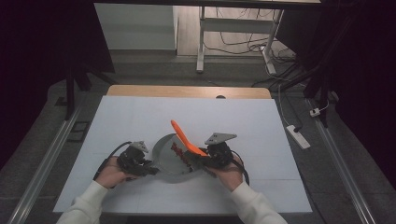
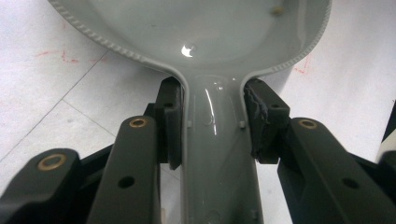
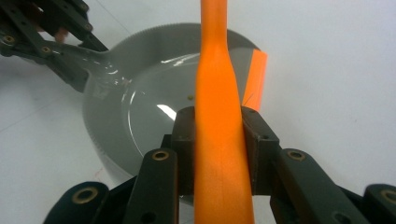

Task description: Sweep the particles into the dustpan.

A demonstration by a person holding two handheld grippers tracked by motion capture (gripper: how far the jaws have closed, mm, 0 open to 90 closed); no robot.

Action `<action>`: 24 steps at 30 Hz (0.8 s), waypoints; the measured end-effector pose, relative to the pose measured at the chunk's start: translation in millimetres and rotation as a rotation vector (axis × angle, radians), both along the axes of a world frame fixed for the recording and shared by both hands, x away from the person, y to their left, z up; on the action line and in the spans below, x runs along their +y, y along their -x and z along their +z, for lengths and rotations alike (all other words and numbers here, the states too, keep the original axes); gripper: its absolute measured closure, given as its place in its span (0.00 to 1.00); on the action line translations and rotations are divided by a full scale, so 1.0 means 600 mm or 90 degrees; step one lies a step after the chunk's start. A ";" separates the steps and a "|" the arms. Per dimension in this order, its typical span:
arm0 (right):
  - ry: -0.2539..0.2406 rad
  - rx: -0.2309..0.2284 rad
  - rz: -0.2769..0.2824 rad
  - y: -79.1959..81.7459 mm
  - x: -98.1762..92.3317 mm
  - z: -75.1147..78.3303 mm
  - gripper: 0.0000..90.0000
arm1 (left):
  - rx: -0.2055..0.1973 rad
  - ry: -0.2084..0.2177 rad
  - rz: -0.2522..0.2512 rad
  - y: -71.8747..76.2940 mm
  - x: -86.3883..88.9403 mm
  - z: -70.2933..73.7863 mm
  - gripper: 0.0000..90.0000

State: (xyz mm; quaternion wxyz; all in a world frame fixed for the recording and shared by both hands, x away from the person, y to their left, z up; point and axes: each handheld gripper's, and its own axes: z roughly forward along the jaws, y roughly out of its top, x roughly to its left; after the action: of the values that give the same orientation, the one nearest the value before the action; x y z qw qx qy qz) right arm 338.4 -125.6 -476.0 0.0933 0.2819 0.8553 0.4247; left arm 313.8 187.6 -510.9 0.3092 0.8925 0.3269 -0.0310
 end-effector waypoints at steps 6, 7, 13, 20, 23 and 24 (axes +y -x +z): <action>-0.009 -0.047 -0.063 -0.016 -0.047 0.024 0.78 | -0.010 0.002 0.002 0.000 0.001 0.001 0.68; -0.011 -0.050 -0.072 -0.019 -0.055 0.026 0.78 | -0.009 0.002 0.003 0.000 0.001 0.001 0.68; -0.018 -0.065 -0.078 -0.027 -0.082 0.032 0.78 | -0.019 0.003 0.011 0.002 0.002 0.001 0.68; -0.015 -0.083 -0.068 -0.021 -0.089 0.037 0.78 | -0.032 0.013 0.041 0.008 0.009 0.002 0.68; -0.011 -0.089 -0.068 -0.017 -0.094 0.038 0.78 | -0.039 0.016 0.057 0.015 0.014 0.006 0.68; -0.008 -0.090 -0.069 -0.016 -0.096 0.039 0.78 | -0.044 0.021 0.063 0.017 0.016 0.007 0.68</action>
State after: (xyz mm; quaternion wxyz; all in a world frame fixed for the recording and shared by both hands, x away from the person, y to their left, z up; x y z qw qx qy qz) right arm 348.0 -182.9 -452.7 0.1746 0.2980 0.8271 0.4435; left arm 303.7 197.0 -506.7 0.3360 0.8705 0.3595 0.0101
